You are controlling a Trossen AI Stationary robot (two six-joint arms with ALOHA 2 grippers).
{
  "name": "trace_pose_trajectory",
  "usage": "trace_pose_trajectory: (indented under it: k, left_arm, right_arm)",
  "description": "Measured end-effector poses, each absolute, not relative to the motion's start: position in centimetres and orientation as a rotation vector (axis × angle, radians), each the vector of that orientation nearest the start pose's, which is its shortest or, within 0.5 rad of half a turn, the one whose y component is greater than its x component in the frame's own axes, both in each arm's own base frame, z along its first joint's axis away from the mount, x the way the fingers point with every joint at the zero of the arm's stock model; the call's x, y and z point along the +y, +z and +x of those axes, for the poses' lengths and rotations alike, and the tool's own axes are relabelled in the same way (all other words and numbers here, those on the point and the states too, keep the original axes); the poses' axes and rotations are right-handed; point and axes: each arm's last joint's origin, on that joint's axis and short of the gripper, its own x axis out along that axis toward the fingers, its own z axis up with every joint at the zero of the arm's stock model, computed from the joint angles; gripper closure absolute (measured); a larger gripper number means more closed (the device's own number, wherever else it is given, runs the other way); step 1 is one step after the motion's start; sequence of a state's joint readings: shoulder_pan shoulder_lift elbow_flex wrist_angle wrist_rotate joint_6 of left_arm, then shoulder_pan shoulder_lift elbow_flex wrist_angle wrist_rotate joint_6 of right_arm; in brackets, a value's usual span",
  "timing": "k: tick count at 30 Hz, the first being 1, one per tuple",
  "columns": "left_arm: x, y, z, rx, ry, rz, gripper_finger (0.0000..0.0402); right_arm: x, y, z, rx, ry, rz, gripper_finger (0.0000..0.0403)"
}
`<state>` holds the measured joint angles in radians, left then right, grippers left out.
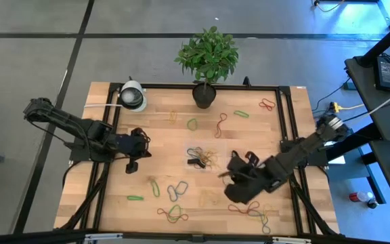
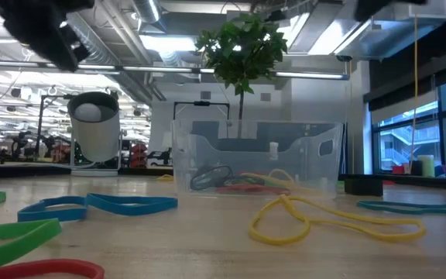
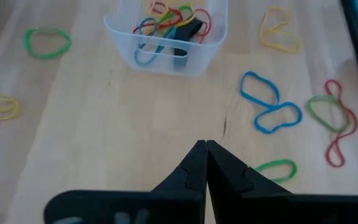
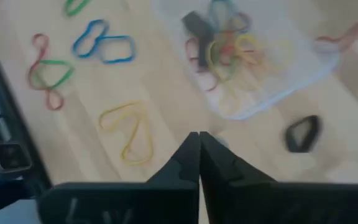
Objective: Pick and place rubber bands into bin
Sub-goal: Put the green rubber band into the bin
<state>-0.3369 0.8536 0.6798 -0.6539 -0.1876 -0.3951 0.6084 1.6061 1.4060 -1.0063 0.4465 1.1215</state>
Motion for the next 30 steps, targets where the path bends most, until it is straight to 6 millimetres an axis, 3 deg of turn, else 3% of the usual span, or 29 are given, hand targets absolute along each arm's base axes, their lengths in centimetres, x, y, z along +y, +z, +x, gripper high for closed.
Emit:
trace_pose_trajectory:
  k: [6,14,19,30]
  left_arm:
    - [-6.6,26.4,18.0,0.956,0.109,-0.098,0.0400]
    - [-9.4,26.5,21.3,1.142,0.260,-0.157,0.0400]
    - [-10.5,24.7,22.8,1.243,0.345,-0.318,0.0384]
    - [-12.0,19.2,25.1,1.354,0.766,-0.685,0.0265]
  right_arm:
    - [15.9,25.7,22.7,0.899,-0.337,0.492,0.0400]
    - [12.4,23.5,17.4,0.924,-0.303,0.498,0.0397]
    - [10.4,22.7,14.8,0.911,-0.252,0.477,0.0400]
    - [7.3,20.4,10.9,0.874,-0.172,0.499,0.0401]
